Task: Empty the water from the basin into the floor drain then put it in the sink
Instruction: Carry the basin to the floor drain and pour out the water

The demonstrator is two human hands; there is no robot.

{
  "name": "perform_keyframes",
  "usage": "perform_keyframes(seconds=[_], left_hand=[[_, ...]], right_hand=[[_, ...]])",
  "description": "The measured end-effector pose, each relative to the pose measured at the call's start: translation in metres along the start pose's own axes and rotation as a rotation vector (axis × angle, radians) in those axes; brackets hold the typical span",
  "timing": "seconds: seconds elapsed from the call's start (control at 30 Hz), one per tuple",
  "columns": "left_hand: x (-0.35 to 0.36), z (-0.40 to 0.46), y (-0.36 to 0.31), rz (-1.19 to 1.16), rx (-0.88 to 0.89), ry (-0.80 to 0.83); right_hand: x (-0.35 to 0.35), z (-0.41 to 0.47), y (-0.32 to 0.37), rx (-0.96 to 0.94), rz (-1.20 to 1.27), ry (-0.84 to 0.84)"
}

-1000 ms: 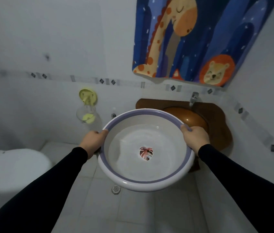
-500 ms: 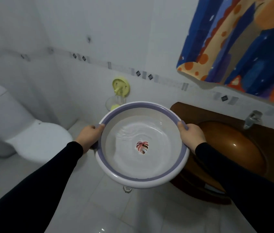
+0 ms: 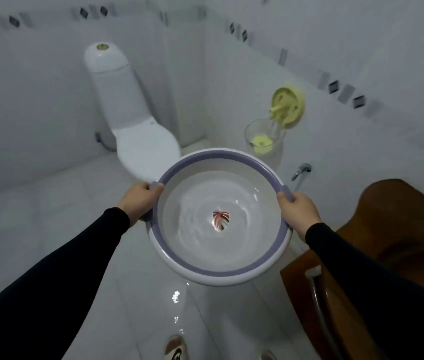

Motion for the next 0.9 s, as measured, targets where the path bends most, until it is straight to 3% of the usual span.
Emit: perform_keyframes(seconds=[0.13,0.33,0.9], left_hand=[[0.024,0.035,0.048,-0.034,-0.047,-0.016],[0.084,0.100,0.128,-0.009,-0.065,-0.005],[0.299,0.283,0.339,-0.018,-0.016,0.063]], right_hand=[[0.049,0.043,-0.035,0.012,-0.066,0.127],[0.118,0.107,-0.116,0.029,-0.161,0.155],[0.273,0.283,-0.377,-0.068,-0.370,0.010]])
Point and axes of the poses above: each hand's wrist, its own z-axis towards the middle knuckle, its own x-axis out of the palm, y = z × x, the point moved 9 cm from there along z, towards the middle knuckle, and after that the axes turned 1 degree about y, right-handed, at the moved point
